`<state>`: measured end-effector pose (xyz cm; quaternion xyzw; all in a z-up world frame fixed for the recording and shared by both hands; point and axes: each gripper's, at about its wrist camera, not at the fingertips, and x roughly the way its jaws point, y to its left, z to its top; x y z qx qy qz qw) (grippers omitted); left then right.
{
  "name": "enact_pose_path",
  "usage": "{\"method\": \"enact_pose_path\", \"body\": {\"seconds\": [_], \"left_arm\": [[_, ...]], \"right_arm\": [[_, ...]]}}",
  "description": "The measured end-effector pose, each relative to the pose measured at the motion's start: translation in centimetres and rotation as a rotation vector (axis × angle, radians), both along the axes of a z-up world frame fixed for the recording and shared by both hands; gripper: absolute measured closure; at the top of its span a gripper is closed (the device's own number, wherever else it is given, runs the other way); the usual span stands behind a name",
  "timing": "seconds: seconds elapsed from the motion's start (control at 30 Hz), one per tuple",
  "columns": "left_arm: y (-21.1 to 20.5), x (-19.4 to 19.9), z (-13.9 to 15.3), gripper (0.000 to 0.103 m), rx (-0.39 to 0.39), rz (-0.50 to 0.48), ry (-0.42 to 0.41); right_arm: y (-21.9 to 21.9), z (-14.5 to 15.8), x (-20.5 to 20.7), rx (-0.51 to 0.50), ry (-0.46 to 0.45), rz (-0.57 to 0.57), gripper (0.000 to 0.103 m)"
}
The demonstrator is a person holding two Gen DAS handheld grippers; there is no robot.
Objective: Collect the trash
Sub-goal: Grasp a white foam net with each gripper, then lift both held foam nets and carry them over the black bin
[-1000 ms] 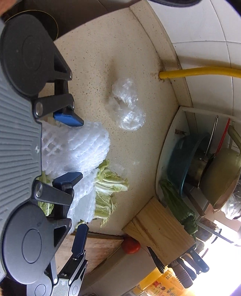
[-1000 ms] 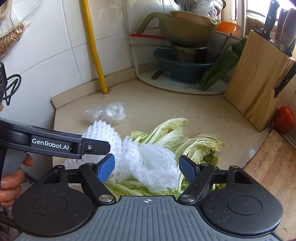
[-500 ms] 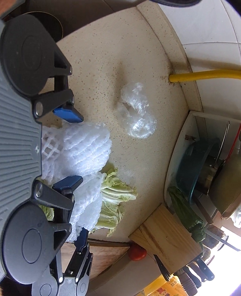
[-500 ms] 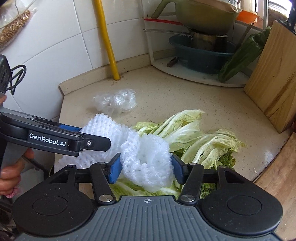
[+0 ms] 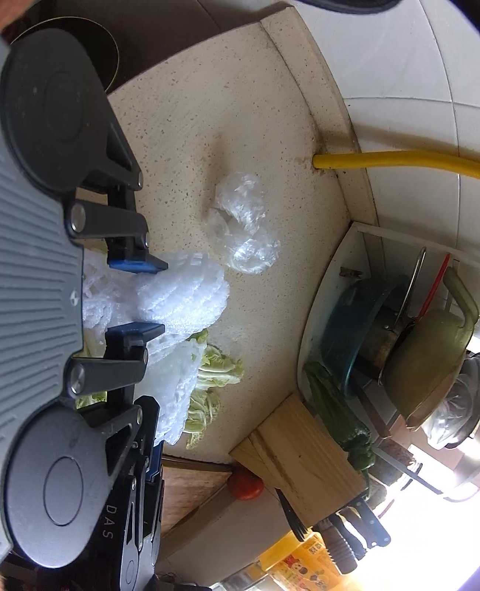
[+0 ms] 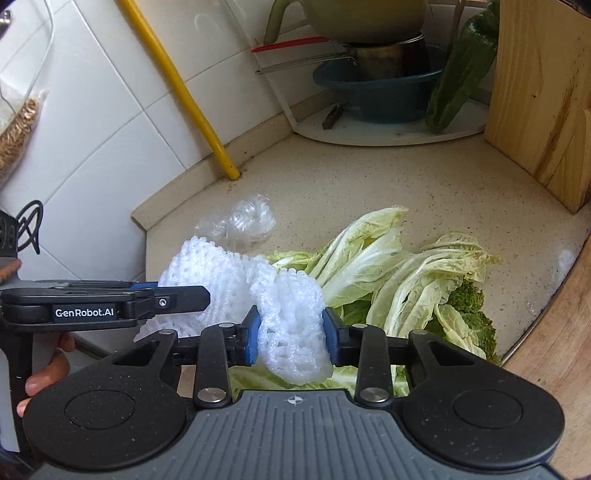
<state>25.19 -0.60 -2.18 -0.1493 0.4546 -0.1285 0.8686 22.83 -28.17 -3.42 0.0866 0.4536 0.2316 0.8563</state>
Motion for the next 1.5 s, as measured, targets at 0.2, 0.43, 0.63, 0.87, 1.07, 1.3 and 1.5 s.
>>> {"method": "enact_pose_path", "body": {"seconds": [0.2,0.43,0.63,0.87,1.07,1.3,1.5], "left_arm": [[0.6,-0.1,1.9,0.079,-0.024,0.014,-0.047],[2.0,-0.2,3.0,0.079,-0.063,0.041,-0.074],[1.9,-0.2,3.3,0.079,-0.081,0.043,-0.086],[2.3,-0.3,4.2,0.079,-0.089,0.05,-0.11],[2.2,-0.4,4.8,0.079,-0.101,0.047,-0.123],[2.6,-1.0,5.7,0.079,-0.095,0.056,-0.144],[3.9,-2.2,6.7,0.079,-0.094,0.089,-0.173]], "right_arm": [[0.0,1.6,0.1,0.048,-0.027,0.002,0.061],[-1.2,3.3,0.3,0.11,-0.033,-0.013,0.061],[-2.5,3.8,0.3,0.134,-0.04,-0.052,0.061],[-3.2,5.2,-0.2,0.192,-0.057,-0.05,0.061],[-3.4,6.4,-0.5,0.19,-0.093,-0.06,0.061],[-2.9,6.4,-0.6,0.184,-0.093,-0.05,0.061],[-1.9,7.5,-0.8,0.186,-0.123,-0.028,0.061]]}}
